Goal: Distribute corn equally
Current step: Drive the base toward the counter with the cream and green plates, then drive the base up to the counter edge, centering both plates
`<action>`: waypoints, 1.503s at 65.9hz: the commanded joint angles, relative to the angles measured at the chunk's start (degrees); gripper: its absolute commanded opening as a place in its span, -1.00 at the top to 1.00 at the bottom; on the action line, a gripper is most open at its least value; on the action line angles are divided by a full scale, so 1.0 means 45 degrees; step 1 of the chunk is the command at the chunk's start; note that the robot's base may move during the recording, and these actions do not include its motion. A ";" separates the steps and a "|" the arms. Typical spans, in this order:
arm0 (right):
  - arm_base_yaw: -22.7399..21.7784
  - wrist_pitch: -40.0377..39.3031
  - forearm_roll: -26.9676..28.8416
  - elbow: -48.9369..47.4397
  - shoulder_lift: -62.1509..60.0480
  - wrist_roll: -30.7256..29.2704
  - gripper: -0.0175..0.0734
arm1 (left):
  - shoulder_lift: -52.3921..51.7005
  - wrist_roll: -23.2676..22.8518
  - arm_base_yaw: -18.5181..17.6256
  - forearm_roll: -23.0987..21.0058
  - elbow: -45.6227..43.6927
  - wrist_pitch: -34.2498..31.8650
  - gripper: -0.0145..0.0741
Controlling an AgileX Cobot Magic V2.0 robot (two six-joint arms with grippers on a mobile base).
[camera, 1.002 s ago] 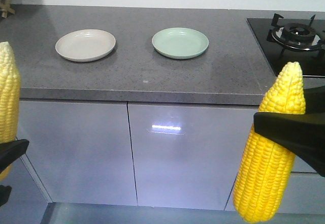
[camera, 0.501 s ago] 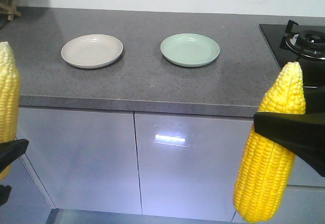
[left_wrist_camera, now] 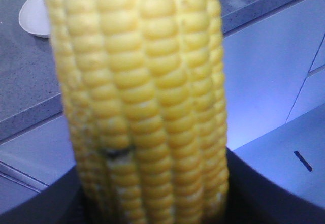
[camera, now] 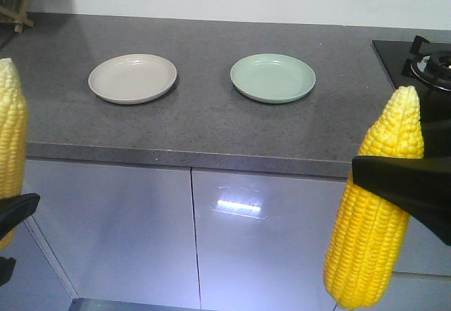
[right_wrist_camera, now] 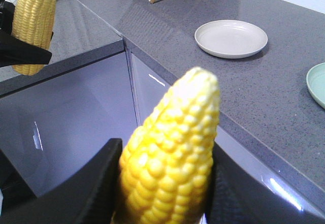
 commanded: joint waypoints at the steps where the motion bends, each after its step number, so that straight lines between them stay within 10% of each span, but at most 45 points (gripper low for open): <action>1: 0.0006 -0.0508 0.0633 -0.0313 -0.0054 -0.0101 0.16 | -0.0054 0.0000 -0.0018 0.0045 -0.0358 -0.0763 -0.04; 99: 0.0006 -0.0508 0.0633 -0.0313 -0.0054 -0.0101 0.16 | -0.0054 0.0000 -0.0018 0.0045 -0.0358 -0.0763 -0.04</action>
